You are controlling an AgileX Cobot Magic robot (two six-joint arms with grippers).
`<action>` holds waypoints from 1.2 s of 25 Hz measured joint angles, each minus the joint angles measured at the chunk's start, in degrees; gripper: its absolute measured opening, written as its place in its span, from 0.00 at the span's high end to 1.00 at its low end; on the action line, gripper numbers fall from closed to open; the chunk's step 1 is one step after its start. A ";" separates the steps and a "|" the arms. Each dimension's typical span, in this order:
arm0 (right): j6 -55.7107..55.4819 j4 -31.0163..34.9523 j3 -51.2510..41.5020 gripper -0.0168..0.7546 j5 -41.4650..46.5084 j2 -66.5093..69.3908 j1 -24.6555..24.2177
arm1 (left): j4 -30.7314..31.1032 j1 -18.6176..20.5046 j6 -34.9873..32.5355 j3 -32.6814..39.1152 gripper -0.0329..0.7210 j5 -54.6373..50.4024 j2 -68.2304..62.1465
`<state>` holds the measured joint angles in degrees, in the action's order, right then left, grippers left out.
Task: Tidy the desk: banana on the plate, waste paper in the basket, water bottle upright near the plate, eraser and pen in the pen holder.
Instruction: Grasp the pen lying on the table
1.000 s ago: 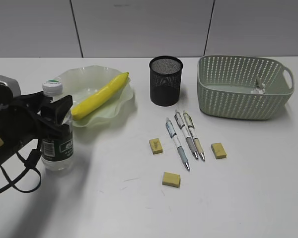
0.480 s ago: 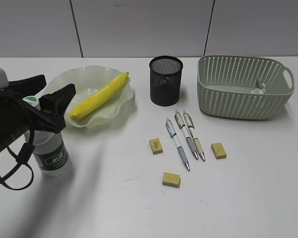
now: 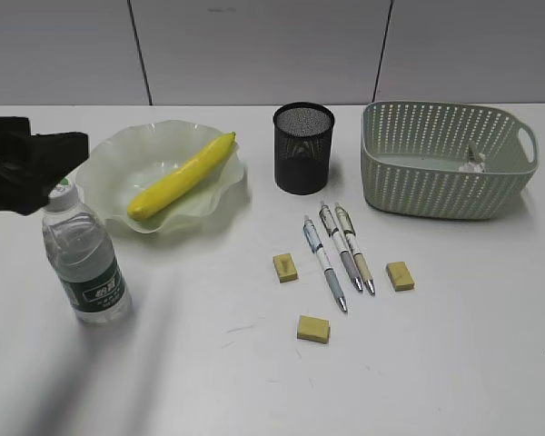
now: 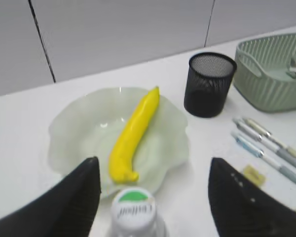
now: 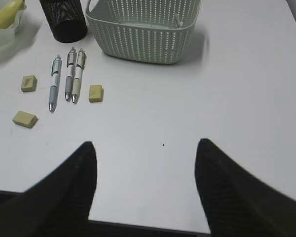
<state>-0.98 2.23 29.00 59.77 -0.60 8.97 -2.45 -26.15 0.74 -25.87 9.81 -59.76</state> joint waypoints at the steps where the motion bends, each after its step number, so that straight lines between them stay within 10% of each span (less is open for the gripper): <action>1: 0.00 0.00 0.00 0.33 -0.02 0.00 0.00 | 0.88 0.00 0.00 -2.06 0.28 -8.51 3.65; 13: 0.00 0.00 0.00 0.42 -0.02 0.00 0.00 | 8.67 0.00 10.39 -7.78 0.35 -69.28 40.76; 30: 9.27 11.16 1.40 0.47 -10.38 16.41 0.00 | 11.26 1.02 11.87 -5.03 0.38 -70.90 55.08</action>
<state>8.29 13.40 30.40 49.39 15.82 8.97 8.81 -25.13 12.62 -30.90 -61.09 -4.68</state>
